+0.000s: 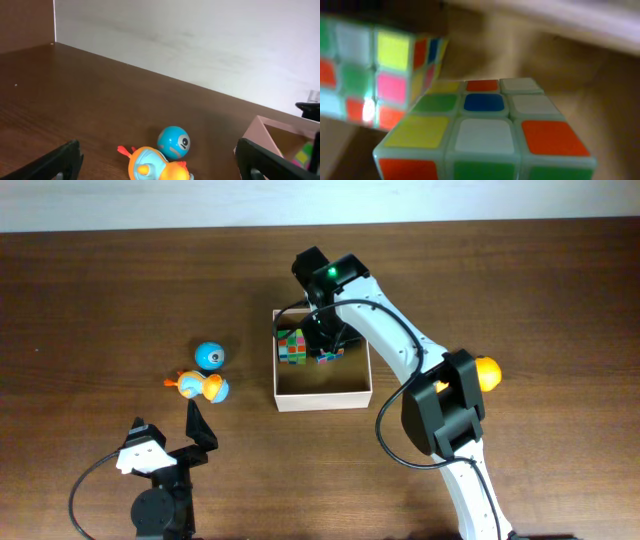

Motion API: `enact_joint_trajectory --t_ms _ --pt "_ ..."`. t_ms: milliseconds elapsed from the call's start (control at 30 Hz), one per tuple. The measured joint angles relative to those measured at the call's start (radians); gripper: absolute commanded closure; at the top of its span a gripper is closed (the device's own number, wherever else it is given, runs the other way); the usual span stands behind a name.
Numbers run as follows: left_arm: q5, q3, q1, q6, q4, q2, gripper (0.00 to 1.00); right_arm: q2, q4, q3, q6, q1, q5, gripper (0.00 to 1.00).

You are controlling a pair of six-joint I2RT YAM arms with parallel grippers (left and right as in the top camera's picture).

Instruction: Pack container

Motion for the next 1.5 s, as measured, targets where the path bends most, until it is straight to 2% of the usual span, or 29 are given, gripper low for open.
enact_joint_trajectory --t_ms 233,533,633,733,1200,1500 --pt "0.0 0.0 0.0 0.0 0.0 0.0 0.01 0.0 0.082 -0.021 0.056 0.016 0.058 0.53" --pt "0.0 0.0 0.0 0.0 0.0 0.0 0.01 0.0 0.1 -0.021 0.095 0.021 0.093 0.51" --pt "0.0 0.0 0.0 0.0 0.0 0.0 0.01 0.0 0.101 -0.021 0.097 0.021 0.098 0.38" --pt "0.0 0.0 0.0 0.0 0.0 0.0 0.01 0.0 0.102 -0.021 0.1 0.021 0.102 0.33" --pt "0.0 0.0 0.0 0.0 0.0 0.0 0.01 0.0 0.097 -0.021 0.1 0.021 0.102 0.33" --pt "0.0 0.0 0.0 0.0 0.0 0.0 0.01 -0.002 0.017 0.016 0.095 0.021 0.094 0.33"
